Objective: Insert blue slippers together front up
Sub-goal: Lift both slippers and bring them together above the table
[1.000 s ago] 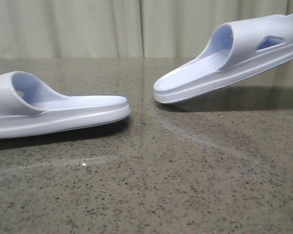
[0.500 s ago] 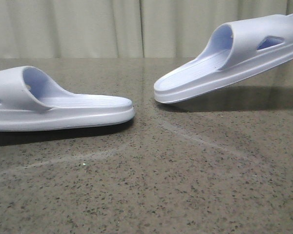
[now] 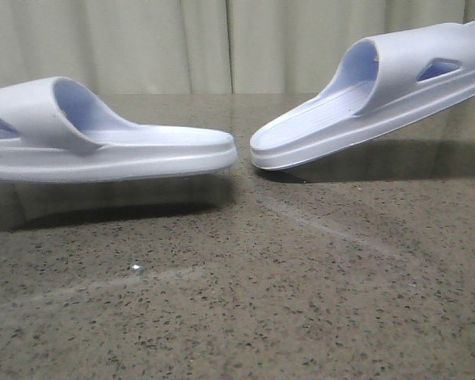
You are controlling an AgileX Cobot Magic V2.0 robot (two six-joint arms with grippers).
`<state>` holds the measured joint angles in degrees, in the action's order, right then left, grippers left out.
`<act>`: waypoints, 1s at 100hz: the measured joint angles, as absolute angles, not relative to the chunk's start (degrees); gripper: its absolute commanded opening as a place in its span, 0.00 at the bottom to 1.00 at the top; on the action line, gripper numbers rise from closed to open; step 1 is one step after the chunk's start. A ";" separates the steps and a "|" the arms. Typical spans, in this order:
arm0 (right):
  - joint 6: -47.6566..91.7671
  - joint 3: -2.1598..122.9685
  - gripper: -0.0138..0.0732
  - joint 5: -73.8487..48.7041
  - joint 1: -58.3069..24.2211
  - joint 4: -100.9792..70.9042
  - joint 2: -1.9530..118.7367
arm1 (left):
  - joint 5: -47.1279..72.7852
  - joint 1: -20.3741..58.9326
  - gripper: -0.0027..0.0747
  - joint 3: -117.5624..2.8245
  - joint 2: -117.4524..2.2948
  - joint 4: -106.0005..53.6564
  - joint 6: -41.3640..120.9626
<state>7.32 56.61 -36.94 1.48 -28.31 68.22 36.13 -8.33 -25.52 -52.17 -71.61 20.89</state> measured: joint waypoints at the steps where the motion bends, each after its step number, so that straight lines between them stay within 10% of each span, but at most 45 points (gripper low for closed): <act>1: 7.43 56.72 0.04 -36.94 1.48 -28.31 68.22 | 36.24 -8.33 0.06 -25.52 -52.07 -71.73 21.02; 100: 19.96 58.09 0.04 -43.06 1.48 -42.99 68.22 | 38.69 -8.33 0.06 -29.12 -48.96 -74.65 21.26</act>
